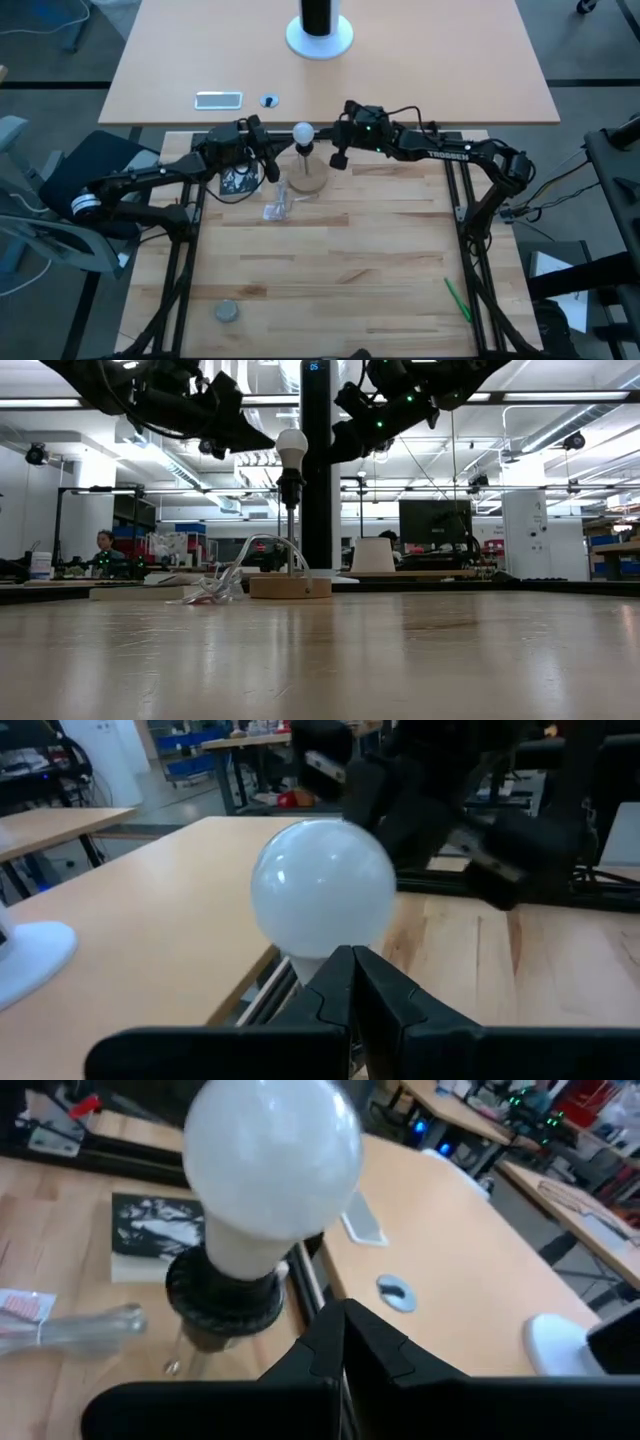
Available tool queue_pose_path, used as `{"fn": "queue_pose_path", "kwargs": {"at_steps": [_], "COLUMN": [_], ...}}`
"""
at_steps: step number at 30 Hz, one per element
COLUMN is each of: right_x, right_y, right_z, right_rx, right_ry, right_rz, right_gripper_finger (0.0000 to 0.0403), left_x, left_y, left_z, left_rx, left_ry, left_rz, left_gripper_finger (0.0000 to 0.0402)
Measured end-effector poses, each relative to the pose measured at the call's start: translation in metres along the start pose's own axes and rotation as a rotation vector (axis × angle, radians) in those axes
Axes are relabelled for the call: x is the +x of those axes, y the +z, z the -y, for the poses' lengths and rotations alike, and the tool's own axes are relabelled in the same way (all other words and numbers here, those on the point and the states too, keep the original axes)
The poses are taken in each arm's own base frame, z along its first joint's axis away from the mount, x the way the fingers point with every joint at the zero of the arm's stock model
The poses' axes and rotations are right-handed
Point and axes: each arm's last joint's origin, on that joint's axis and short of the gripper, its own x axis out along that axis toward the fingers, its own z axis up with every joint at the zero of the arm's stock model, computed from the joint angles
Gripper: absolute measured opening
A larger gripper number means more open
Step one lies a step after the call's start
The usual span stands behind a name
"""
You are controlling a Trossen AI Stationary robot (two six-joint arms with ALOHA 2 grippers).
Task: Screw lightbulb
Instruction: Insert the lightbulb into the lamp
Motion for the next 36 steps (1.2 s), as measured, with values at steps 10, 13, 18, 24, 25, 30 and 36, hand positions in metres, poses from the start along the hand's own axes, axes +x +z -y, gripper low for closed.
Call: {"fn": "queue_pose_path", "kwargs": {"at_steps": [10,13,18,24,25,30,36], "right_x": [-0.0005,-0.0005,-0.0003,0.0,0.0,-0.0003,-0.0005], "right_y": [0.0077,0.0079,0.0047,0.0023,0.0027,0.0071,0.0092], "right_z": [-0.003,-0.0044,-0.0071,-0.0019,-0.0009,0.0027,-0.0006], "right_rx": [0.035,0.04,0.072,0.063,0.061,0.053,0.084], "right_ry": [0.128,0.141,0.161,0.008,-0.006,-0.014,0.071], "right_rz": [0.126,0.126,0.086,0.02,0.022,0.082,0.123], "right_gripper_finger": [0.0,0.0,0.0,0.0,0.0,0.0,0.0], "left_x": [0.0065,0.0074,0.0057,0.0014,0.0015,0.0041,0.0071], "left_y": [-0.0027,-0.0036,-0.0049,0.0003,0.0006,0.0027,0.001], "left_z": [-0.0012,-0.0031,-0.0056,-0.0031,-0.0023,-0.0013,-0.0021], "left_rx": [-0.006,-0.004,-0.003,-0.002,-0.001,0.002,0.005], "left_ry": [0.015,0.079,0.174,0.092,0.061,0.022,0.03], "left_rz": [0.011,0.002,-0.029,0.005,0.01,0.05,0.051], "left_gripper_finger": [0.0,0.0,0.0,0.0,0.0,0.0,0.0]}}
